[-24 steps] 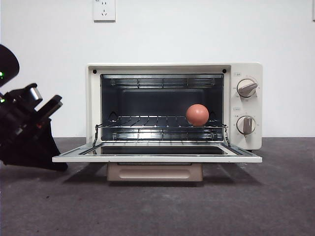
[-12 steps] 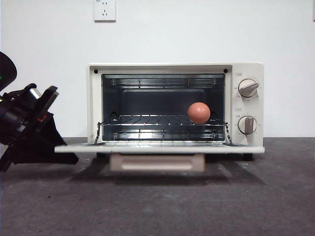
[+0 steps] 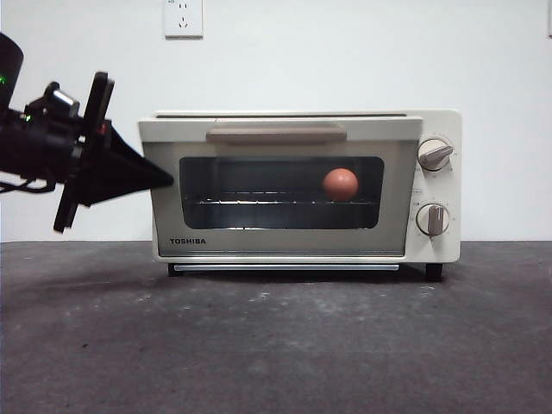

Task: Eggoven

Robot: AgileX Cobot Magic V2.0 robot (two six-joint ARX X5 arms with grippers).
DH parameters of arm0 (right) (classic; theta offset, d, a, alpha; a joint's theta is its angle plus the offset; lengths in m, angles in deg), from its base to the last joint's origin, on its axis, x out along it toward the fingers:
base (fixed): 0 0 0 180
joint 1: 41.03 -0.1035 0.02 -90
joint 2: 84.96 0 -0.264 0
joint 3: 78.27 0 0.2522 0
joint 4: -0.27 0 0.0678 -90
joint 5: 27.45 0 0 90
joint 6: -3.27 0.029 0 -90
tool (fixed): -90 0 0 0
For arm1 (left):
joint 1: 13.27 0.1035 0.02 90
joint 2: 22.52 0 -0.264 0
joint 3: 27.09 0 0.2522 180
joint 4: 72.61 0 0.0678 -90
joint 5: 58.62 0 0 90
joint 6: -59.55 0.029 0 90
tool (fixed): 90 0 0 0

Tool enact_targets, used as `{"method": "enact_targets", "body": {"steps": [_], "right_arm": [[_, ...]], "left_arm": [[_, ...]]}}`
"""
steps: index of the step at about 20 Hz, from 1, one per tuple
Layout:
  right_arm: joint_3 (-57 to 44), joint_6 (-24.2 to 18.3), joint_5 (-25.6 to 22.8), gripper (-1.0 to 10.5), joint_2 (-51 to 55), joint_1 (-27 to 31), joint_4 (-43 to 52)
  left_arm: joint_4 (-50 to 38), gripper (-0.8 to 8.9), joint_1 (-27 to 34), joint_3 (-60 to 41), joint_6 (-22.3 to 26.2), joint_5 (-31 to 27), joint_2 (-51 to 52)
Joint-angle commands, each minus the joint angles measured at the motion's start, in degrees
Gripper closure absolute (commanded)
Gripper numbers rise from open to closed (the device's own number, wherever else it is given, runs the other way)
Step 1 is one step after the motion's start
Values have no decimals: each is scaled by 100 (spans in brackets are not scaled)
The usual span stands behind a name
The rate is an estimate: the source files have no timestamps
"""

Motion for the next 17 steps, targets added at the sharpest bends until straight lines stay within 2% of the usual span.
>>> {"method": "enact_targets", "body": {"steps": [1,9,13,17], "right_arm": [[114,-39,-20,640,-33,-35,-70],[114,-37,-20,641,-37,-35,-245],[114,-37,31,641,-87,-35,-247],[111,-81,44,641,-201,-37,-361]], "left_arm": [[-125,807,39,190,-240,-125,-81],[240,806,-35,223,-157,-120,293],[1141,806,-151,223,428,-299,925],[2503,806,-382,223,1224,-1060,1794]]}}
